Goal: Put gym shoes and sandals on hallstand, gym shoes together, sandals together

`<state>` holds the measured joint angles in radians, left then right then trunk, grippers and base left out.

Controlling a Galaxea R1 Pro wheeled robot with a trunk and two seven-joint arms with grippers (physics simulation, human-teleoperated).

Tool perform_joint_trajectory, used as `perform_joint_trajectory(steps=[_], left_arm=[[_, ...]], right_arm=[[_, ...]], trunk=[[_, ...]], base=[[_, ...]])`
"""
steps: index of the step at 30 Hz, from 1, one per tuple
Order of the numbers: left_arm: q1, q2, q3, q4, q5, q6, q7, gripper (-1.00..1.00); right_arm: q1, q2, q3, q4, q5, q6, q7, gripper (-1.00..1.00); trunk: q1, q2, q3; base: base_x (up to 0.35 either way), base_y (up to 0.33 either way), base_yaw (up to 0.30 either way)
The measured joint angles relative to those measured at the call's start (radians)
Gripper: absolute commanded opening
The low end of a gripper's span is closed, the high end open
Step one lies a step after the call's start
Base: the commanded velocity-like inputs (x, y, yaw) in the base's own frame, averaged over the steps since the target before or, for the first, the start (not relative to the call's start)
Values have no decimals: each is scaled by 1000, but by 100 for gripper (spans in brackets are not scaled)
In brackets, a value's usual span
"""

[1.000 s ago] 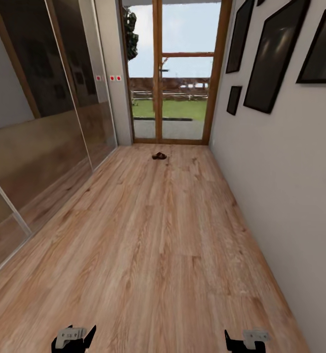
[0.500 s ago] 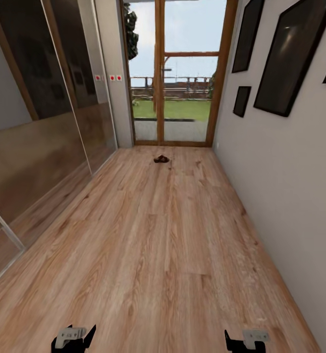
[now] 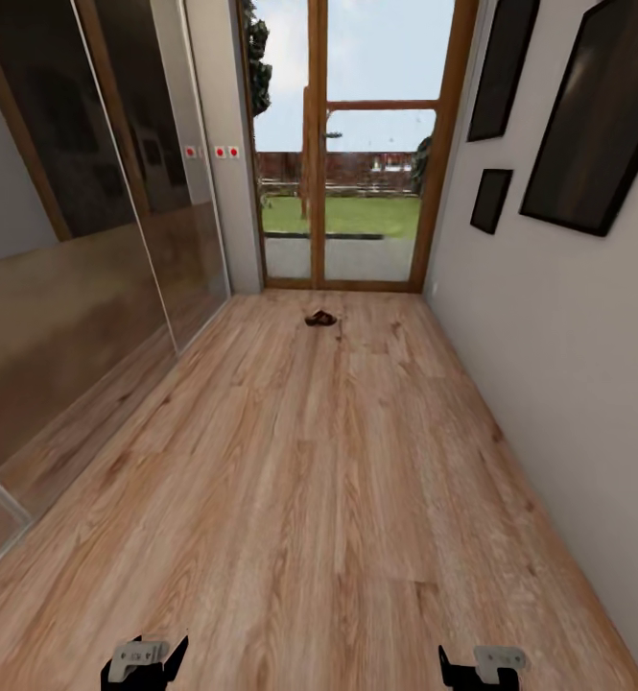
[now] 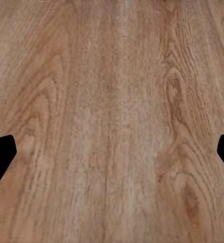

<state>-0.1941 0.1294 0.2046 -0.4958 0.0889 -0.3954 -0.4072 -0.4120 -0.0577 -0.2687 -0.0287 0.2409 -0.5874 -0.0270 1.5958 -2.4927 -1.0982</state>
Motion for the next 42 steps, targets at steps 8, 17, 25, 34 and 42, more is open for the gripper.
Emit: perform_joint_trajectory(steps=[8,17,25,34,42], left_arm=[[0,-1,0,1,0,0,0,100],[0,-2,0,1,-1,0,0,100],[0,-3,-2,2,-3,0,0,100],[0,-3,-2,4,-4,0,0,100],[0,-3,-4,33,-8,0,0,100]], right_arm=[[0,14,-2,-9,-3,-1,1,100],[0,11,-2,-11,-2,-4,-1,100],[0,5,0,-11,0,-5,0,100],[0,4,1,-11,2,-5,2,100],[0,3,-1,-11,1,-5,-1,100]], trunk=[[0,0,0],[0,0,0],[0,0,0],[0,0,0],[0,0,0]], base=[[340,103,0],[340,103,0],[340,101,0],[340,89,0],[340,14,0]])
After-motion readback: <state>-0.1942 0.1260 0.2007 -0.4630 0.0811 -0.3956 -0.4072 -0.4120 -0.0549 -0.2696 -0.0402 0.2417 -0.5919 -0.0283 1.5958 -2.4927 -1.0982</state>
